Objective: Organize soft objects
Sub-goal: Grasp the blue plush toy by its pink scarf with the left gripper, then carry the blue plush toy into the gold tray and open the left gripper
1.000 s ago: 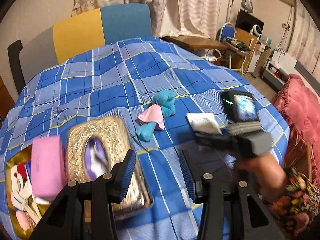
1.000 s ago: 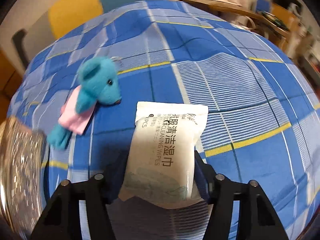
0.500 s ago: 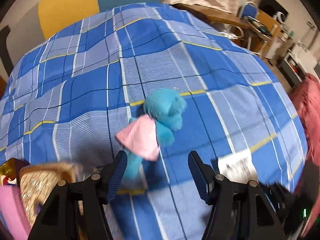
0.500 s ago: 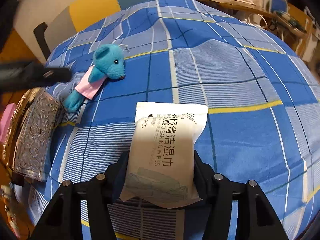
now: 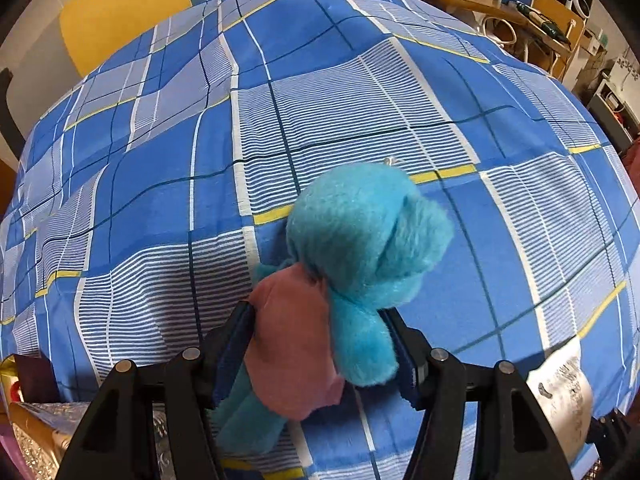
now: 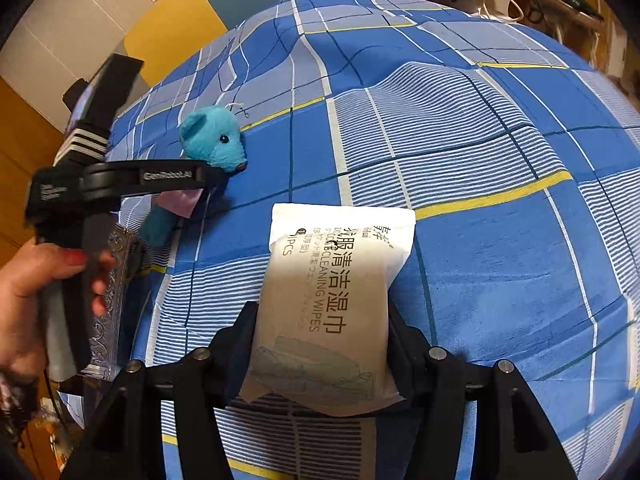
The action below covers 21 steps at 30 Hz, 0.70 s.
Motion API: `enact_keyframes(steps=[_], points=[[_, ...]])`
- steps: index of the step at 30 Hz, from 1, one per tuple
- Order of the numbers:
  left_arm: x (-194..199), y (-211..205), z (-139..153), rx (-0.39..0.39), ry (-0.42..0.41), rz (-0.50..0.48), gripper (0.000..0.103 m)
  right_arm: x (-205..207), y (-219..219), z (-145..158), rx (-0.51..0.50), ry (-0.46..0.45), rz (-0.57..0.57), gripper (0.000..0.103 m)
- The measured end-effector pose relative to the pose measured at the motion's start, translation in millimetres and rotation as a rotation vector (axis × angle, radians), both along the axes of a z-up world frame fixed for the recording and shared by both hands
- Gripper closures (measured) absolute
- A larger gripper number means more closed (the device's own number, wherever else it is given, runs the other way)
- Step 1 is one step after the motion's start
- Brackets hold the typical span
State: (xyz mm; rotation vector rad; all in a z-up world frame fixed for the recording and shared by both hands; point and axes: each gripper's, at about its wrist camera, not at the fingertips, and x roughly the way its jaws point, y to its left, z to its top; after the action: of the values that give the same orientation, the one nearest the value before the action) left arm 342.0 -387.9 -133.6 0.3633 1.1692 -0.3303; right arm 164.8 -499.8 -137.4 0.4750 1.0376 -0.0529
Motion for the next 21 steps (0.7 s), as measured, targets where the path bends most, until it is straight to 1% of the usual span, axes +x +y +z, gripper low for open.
enact_keyframes(steps=[2, 5, 6, 8, 9, 10, 14, 19, 21], points=[[0, 0, -3, 0.003, 0.001, 0.008, 0.039, 0, -1, 0, 0.004, 0.0, -0.002, 0.042], [-1, 2, -4, -0.01, 0.003, 0.019, 0.042, 0, 0, 0, -0.002, 0.001, 0.0, 0.042], [-2, 2, -3, -0.019, 0.014, 0.021, 0.046, 0, 0, 0, -0.006, 0.001, 0.002, 0.042], [-3, 0, -2, -0.024, 0.018, 0.007, 0.063, 0, 1, 0, -0.013, 0.001, 0.003, 0.042], [-6, 0, 1, -0.016, 0.001, -0.003, 0.066, 0, 1, 0, -0.012, -0.001, 0.002, 0.042], [-9, 1, 3, -0.024, -0.005, -0.01, 0.068, 0, 1, 0, -0.008, -0.004, 0.0, 0.042], [-21, 7, 14, -0.079, -0.009, -0.008, 0.071, -1, 0, -1, -0.001, -0.009, -0.005, 0.042], [-43, 13, 30, -0.136, -0.035, -0.014, 0.071, -1, 2, -1, -0.027, -0.012, 0.006, 0.042], [-52, 16, 36, -0.16, -0.033, -0.015, 0.071, -1, 3, -1, -0.035, -0.012, 0.009, 0.042]])
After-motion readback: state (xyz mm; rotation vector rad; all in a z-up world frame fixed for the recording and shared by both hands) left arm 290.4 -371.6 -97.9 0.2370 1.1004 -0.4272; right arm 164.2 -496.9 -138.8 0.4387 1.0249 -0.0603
